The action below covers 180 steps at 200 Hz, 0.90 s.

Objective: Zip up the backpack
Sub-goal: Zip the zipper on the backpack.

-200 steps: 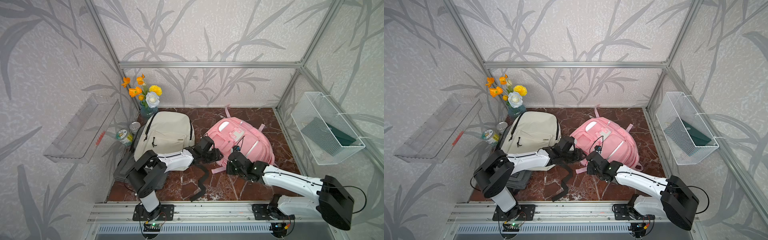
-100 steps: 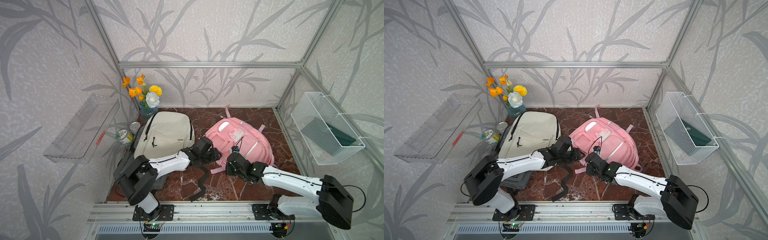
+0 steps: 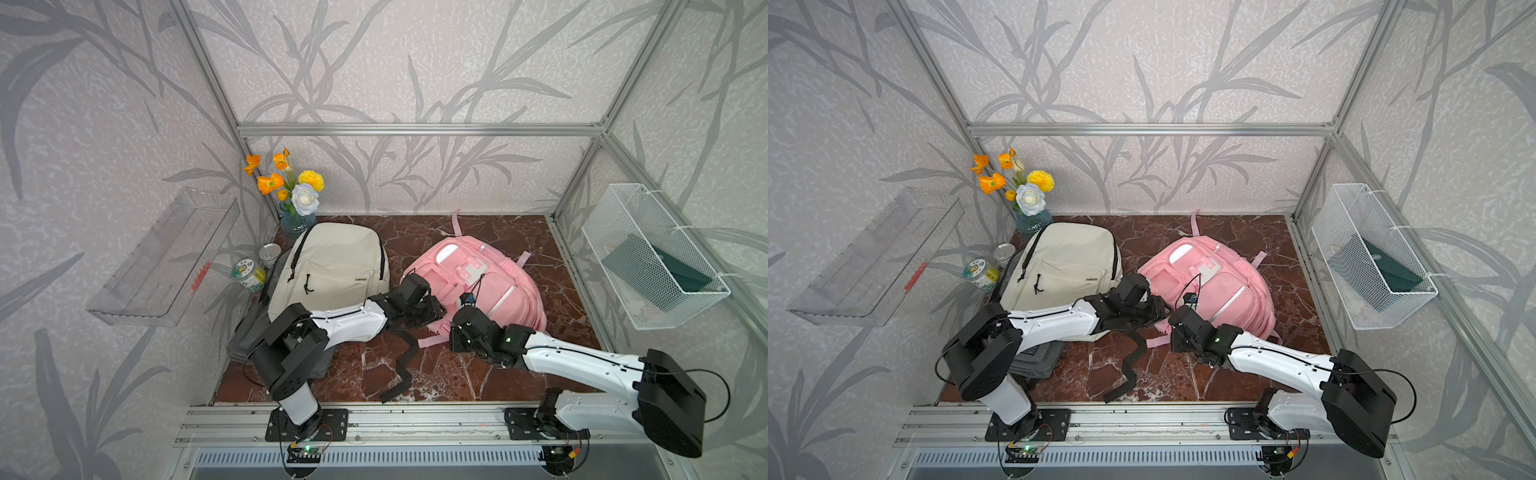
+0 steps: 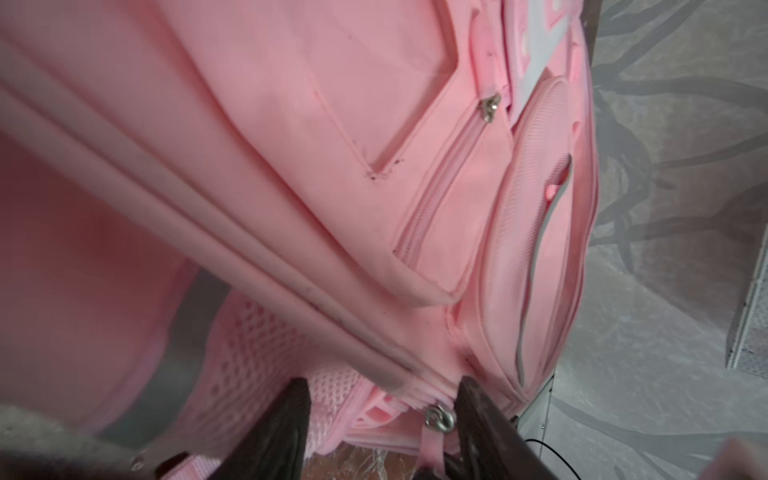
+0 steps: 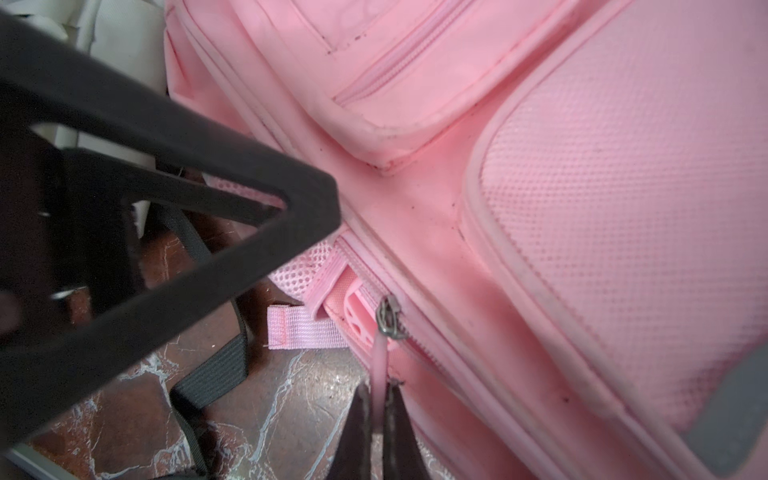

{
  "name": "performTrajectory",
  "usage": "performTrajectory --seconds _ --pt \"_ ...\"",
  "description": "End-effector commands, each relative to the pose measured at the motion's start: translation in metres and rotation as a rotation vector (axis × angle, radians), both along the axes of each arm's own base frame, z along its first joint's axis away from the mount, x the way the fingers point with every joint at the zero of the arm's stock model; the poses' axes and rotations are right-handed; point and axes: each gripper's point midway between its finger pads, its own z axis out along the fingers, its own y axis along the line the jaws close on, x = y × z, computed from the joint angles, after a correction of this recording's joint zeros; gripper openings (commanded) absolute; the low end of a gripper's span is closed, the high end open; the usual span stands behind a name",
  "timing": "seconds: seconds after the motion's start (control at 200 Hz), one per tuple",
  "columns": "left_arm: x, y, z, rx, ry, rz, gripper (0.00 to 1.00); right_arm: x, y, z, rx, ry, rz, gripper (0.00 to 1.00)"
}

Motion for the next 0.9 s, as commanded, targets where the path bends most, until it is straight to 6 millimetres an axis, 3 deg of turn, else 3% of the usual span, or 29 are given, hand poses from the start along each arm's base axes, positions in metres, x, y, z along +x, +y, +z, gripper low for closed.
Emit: performTrajectory --seconds 0.0,0.2,0.285,0.4,0.485,0.6,0.895 --pt "0.011 -0.008 0.005 -0.036 -0.024 0.028 0.58 0.006 0.019 0.022 0.065 -0.054 0.035 0.0" --pt "0.025 -0.032 0.008 -0.12 -0.075 -0.019 0.42 0.004 0.028 0.02 0.06 -0.048 0.057 0.0" --pt "0.027 -0.032 0.007 -0.115 -0.083 -0.02 0.28 0.004 0.028 0.019 0.062 -0.046 0.051 0.0" --pt "0.032 -0.02 0.005 -0.054 -0.1 0.013 0.1 0.002 0.004 0.011 -0.007 -0.023 -0.038 0.0" --pt "0.04 -0.003 0.007 -0.021 -0.122 0.063 0.02 -0.004 -0.02 0.005 -0.069 0.0 -0.112 0.0" --pt "0.057 0.014 0.013 0.004 -0.152 0.107 0.0 -0.018 -0.045 -0.003 -0.128 0.05 -0.17 0.0" --pt "0.097 0.035 0.024 0.026 -0.21 0.174 0.0 -0.039 -0.058 -0.024 -0.144 0.159 -0.2 0.0"
